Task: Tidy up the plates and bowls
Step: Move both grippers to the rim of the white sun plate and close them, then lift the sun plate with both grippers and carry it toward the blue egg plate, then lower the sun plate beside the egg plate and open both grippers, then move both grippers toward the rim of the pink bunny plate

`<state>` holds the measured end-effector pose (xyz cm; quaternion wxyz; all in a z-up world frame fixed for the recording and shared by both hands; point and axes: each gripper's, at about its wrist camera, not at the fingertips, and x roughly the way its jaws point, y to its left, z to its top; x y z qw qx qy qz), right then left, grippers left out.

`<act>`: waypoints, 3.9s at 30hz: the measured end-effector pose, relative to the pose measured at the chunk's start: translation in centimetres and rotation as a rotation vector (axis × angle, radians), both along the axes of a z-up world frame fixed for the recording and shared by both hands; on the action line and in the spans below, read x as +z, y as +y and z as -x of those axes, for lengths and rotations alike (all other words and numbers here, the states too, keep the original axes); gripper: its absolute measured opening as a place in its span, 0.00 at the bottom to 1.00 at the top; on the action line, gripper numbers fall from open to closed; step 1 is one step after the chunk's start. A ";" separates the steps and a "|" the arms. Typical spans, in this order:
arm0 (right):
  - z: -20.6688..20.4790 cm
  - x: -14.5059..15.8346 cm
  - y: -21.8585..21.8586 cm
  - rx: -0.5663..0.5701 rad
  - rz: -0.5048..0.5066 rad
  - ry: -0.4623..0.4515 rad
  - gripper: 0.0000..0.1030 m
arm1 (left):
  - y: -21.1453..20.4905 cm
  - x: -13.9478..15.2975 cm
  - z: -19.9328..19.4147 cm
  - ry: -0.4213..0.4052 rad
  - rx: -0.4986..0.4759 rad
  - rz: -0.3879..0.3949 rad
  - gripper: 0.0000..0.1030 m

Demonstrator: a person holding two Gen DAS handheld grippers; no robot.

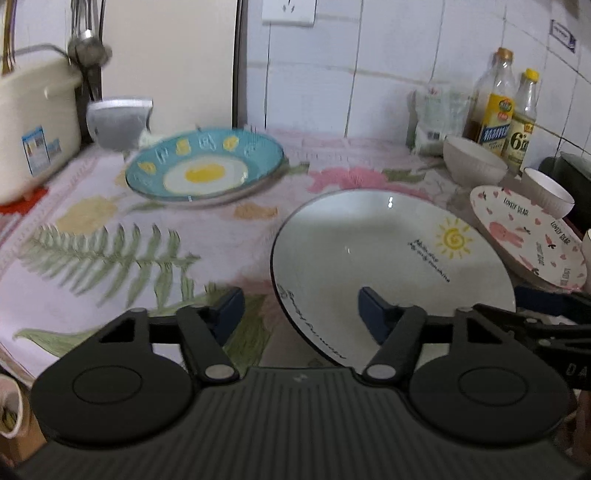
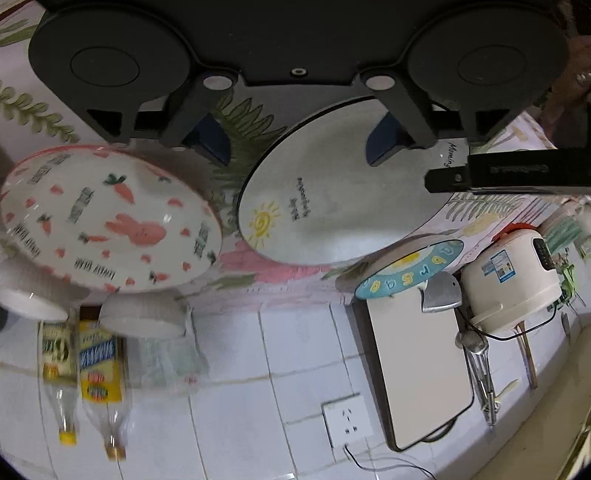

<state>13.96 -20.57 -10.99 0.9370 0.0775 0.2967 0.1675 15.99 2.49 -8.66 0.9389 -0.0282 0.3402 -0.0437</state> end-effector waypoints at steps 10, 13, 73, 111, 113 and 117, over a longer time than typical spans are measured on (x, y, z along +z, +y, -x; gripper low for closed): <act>-0.9 -0.7 -0.1 0.002 -0.051 0.083 0.48 | -0.2 -1.1 -1.0 0.070 0.001 -0.008 0.47; -1.2 -0.8 -0.1 0.001 -0.048 0.080 0.48 | -0.3 -0.8 -1.2 0.073 -0.005 0.013 0.26; -20.6 3.1 -0.4 -0.061 0.233 0.191 0.39 | -1.2 0.6 -19.3 0.209 -0.091 0.051 0.27; 2.0 15.2 -4.4 0.032 0.236 -0.134 0.78 | -1.0 15.6 0.7 0.012 -0.406 -0.118 0.71; 3.0 15.2 -4.7 0.031 0.247 -0.146 0.78 | -1.7 15.7 1.4 0.010 -0.427 -0.121 0.72; 5.1 15.0 -5.2 0.041 0.270 -0.170 0.78 | -2.9 15.8 2.4 0.011 -0.452 -0.122 0.72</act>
